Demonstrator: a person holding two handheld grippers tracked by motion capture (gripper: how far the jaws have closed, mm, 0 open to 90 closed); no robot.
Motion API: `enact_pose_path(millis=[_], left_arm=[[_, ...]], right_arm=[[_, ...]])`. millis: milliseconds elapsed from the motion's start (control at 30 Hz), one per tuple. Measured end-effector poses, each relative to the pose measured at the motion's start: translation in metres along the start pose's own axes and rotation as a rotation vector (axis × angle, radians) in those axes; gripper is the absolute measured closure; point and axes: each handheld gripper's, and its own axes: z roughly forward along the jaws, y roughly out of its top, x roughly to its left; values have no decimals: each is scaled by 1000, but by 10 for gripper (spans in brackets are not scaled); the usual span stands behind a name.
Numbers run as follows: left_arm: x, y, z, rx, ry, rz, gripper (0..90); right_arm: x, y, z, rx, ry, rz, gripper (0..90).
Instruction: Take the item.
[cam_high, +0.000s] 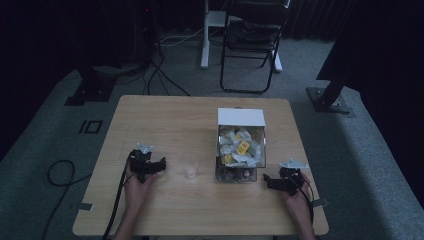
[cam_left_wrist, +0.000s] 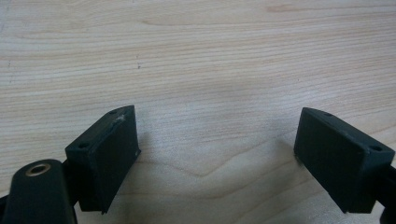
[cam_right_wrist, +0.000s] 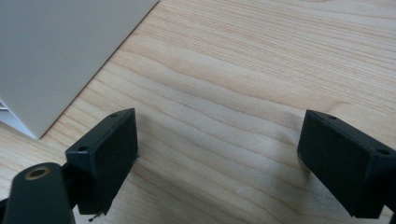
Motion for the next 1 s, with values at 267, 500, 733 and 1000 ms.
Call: enact_pose_path(millis=[267,500,733,1000], left_arm=[[-2,-3,-3,-2,-31,29,148],[-2,-1,-5,19,-28,30,207],[-2,2,-8,46,-29,26,311],[-4,0,-14,58,-34,29,348]], right_arm=[[0,0,0,0,0,0,119],[0,0,0,0,0,0,119],[0,0,0,0,0,0,120],[0,0,0,0,0,0,119]])
